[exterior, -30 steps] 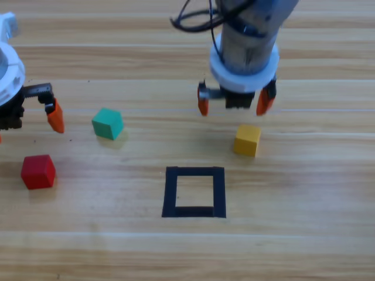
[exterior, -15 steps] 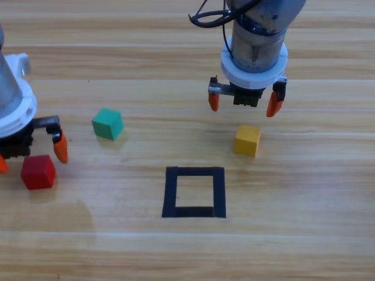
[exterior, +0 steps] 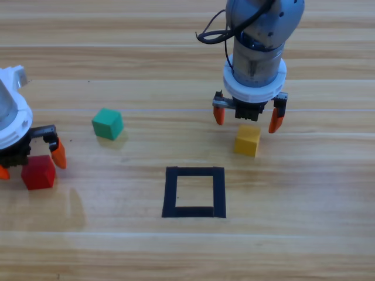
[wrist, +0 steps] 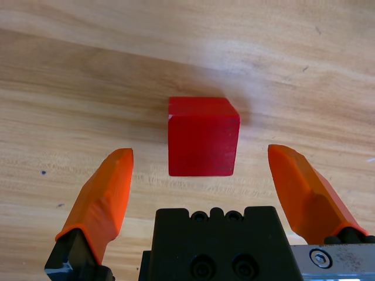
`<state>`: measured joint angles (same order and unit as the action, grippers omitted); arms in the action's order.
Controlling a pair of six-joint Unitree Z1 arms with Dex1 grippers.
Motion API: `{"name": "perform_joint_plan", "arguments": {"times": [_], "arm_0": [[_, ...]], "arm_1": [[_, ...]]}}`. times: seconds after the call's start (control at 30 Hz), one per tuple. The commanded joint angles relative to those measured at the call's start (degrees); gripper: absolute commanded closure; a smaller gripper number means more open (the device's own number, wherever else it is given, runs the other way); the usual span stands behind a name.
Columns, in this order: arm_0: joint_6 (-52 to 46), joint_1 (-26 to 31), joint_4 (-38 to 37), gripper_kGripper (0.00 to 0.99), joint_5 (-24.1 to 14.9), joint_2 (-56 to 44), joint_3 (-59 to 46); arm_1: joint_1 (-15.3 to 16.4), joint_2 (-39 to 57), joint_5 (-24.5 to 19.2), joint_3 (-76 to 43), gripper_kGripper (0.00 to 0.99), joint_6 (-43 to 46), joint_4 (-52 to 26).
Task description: Stack the blocks in the rectangular block: red at the bottom, yellow in the middle, green on top
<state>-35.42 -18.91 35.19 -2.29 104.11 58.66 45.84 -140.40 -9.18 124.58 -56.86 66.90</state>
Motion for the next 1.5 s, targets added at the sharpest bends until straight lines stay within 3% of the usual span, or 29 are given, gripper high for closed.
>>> {"name": "perform_joint_plan", "arguments": {"times": [0.03, 0.23, 0.47, 0.5, 0.6, 0.7, 0.9, 1.03, 1.17, 1.23, 1.5], "arm_0": [[0.53, 1.15, -1.79, 0.016, -1.05, 3.56, -1.09], [0.53, 1.15, -3.03, 0.016, -1.75, 4.44, -1.62], [1.23, 1.07, -3.55, 0.047, -2.37, 4.88, -1.53], [1.50, 1.07, -3.73, 0.057, -2.37, 4.96, -1.53], [2.11, 1.07, -4.52, 0.113, -2.37, 5.93, -1.71], [2.29, 1.07, -5.05, 0.163, -2.28, 7.16, -1.79], [3.34, 1.07, -6.36, 0.303, -2.10, 8.22, -2.58], [5.28, 1.15, -6.36, 0.617, -1.49, 7.43, -2.23], [7.47, 1.59, -5.05, 0.863, -1.40, 5.49, -1.09], [9.41, 1.59, -2.94, 0.887, -0.79, 5.40, 1.55], [14.07, 0.98, 17.28, 0.929, 0.71, 1.45, 21.06]], "arm_1": [[-1.90, -4.53, 0.57, -2.24, 0.022, -0.97, 0.69], [-2.07, -5.24, 1.01, -2.32, 0.024, -1.06, 0.69], [-2.51, -6.99, 2.24, -2.06, 0.275, -0.97, 0.51], [-2.51, -6.99, 2.24, -2.06, 0.356, -0.71, 0.51], [-2.60, -6.73, 2.59, -1.97, 0.791, 0.52, 0.34], [-2.77, -6.55, 2.76, -1.97, 0.990, 2.28, 0.08], [-2.77, -1.02, 3.99, -4.52, 0.990, 8.17, 0.08], [-1.63, 7.33, 4.08, -10.15, 0.990, 10.72, 0.08], [-0.93, 13.48, 4.17, -14.28, 0.990, 13.88, 0.08], [-0.93, 15.24, 4.17, -15.33, 0.990, 14.85, 0.08], [-0.93, 16.38, 4.26, -15.68, 0.990, 17.22, -0.01]]}}
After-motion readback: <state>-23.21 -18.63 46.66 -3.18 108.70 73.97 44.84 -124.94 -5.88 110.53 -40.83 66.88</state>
